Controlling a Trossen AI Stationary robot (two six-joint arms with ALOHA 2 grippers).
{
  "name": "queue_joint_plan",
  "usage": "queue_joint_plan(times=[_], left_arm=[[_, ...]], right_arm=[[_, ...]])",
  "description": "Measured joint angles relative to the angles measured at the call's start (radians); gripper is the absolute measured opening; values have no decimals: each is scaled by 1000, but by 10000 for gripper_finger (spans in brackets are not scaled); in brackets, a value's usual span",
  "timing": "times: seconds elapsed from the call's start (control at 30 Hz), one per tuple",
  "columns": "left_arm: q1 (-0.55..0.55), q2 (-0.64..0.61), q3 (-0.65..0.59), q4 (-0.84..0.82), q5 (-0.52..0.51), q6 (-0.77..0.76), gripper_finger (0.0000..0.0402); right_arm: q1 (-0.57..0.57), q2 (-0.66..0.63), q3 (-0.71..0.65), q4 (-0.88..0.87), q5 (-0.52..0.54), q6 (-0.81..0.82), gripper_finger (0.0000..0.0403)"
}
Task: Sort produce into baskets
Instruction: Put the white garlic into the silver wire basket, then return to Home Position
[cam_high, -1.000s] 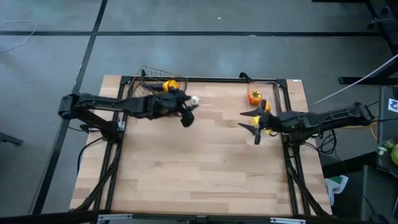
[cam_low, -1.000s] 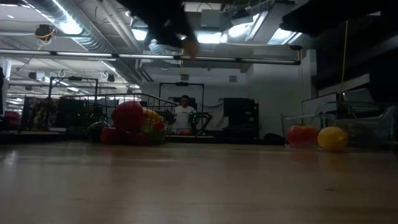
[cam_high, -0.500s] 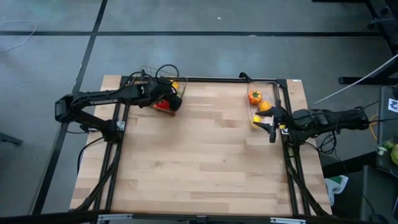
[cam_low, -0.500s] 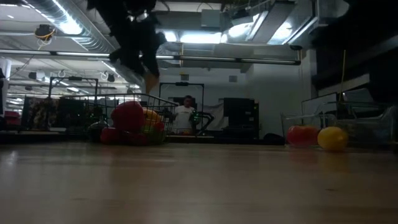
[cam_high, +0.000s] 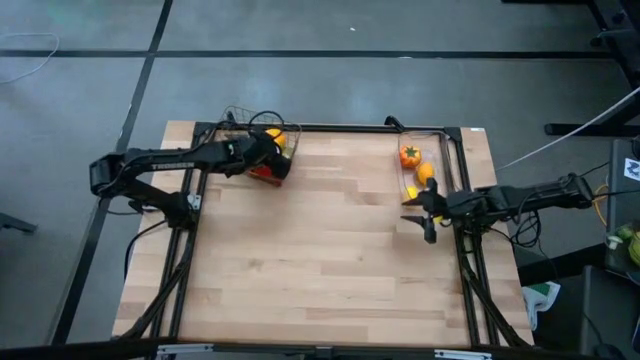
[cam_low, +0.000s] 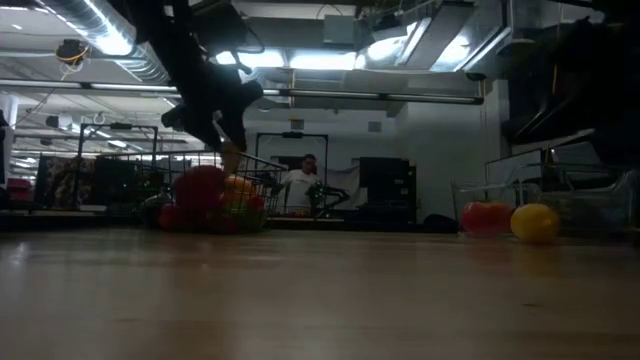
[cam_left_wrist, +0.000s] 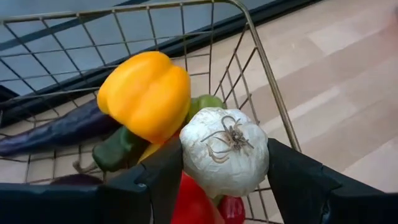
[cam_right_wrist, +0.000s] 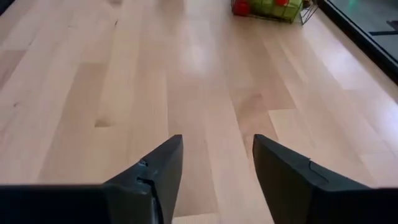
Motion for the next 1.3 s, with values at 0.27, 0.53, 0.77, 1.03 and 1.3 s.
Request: queue_joint_plan(times=[0.27,0.53,0.77,1.03,1.3], left_arm=[[0,6,-10,30,0,22,210],[7,6,-10,47,0,-3,210],[7,6,-10,47,0,13,224],[34,6,-10,46,0,5,271],[72,-41,-7,44,74,72,276]], right_arm=[[0,0,-59,52,36,-1,66],[0,0,-103,72,36,-1,25],[0,0,-103,103,34,-3,30],[0,0,-103,104,33,-3,3],[0,-3,-41,104,33,-30,9]])
